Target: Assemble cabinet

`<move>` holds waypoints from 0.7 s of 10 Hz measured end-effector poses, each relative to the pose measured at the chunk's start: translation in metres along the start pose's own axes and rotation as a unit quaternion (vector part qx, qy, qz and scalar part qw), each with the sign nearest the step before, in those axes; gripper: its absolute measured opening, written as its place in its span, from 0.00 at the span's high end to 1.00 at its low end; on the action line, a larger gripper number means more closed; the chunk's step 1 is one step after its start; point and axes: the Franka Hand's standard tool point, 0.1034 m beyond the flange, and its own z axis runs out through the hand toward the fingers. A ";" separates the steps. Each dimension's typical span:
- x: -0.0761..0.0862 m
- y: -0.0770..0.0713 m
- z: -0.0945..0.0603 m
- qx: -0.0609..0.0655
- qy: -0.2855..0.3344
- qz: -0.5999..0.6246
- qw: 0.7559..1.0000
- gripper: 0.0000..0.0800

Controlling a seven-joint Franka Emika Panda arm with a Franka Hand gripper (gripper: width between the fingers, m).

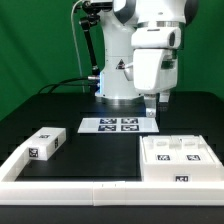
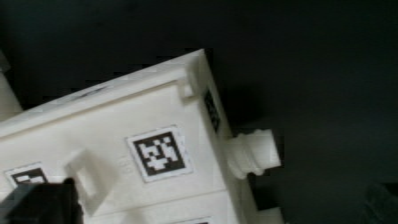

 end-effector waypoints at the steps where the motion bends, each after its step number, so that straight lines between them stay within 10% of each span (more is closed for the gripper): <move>1: -0.002 0.003 0.001 0.001 -0.001 -0.006 1.000 0.00; 7: -0.001 -0.011 0.010 0.001 0.021 0.217 0.976 0.00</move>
Offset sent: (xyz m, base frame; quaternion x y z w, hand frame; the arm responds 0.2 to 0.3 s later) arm 0.0000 0.0000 0.0000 0.0000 0.0000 0.1296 0.9916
